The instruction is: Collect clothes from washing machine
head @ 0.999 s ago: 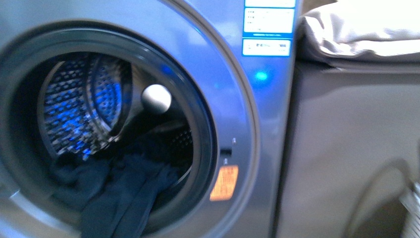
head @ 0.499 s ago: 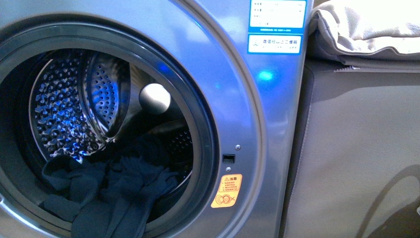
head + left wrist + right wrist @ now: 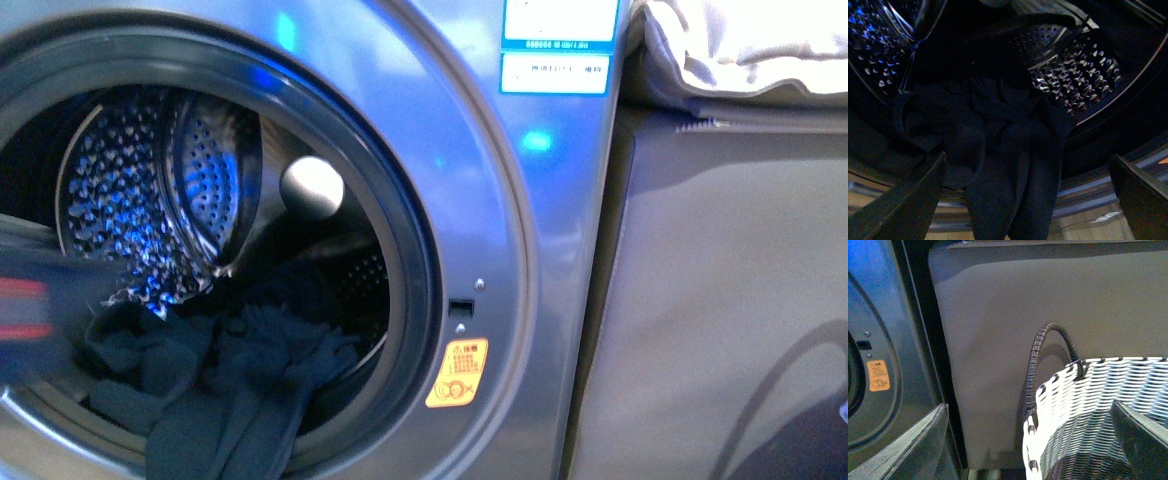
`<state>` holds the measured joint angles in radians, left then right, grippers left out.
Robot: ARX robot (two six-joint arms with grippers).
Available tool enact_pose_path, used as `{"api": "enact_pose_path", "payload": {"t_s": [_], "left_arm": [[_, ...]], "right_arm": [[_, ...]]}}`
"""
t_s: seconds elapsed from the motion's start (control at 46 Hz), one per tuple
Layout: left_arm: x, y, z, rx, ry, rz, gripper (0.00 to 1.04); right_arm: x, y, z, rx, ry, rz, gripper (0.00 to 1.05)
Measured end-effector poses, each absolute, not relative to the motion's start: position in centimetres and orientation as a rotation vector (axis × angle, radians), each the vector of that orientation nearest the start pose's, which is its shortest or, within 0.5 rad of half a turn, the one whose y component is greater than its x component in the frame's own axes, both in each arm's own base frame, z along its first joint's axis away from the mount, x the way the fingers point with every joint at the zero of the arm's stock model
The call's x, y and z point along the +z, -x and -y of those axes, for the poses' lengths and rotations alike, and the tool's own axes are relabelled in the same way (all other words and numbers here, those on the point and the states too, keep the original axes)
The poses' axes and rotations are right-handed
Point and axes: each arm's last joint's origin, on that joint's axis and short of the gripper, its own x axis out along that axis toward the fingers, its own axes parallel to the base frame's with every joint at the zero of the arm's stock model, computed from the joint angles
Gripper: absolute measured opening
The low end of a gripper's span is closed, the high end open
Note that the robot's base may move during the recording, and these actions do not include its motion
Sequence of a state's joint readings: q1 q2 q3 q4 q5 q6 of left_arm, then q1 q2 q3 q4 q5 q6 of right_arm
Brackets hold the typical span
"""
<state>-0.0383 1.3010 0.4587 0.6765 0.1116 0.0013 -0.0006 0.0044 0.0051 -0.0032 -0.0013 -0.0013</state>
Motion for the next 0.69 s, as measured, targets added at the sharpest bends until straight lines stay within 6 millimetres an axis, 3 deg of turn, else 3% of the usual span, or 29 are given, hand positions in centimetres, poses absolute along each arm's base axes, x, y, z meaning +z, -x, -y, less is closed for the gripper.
{"api": "enact_pose_path", "payload": {"t_s": [0.239,0.695], "left_arm": [[18.2,-29.8,2.5,-0.173,-0.055,-0.218,0.98],[15.0,-36.4,3.9,-0.187,-0.112,-0.301,0.98]], "right_arm": [[16.5,-9.8,0.0,0.001,0.001,-0.002,0.97],[16.5,-9.8,0.0,0.001,0.001,-0.002,0.97]]}}
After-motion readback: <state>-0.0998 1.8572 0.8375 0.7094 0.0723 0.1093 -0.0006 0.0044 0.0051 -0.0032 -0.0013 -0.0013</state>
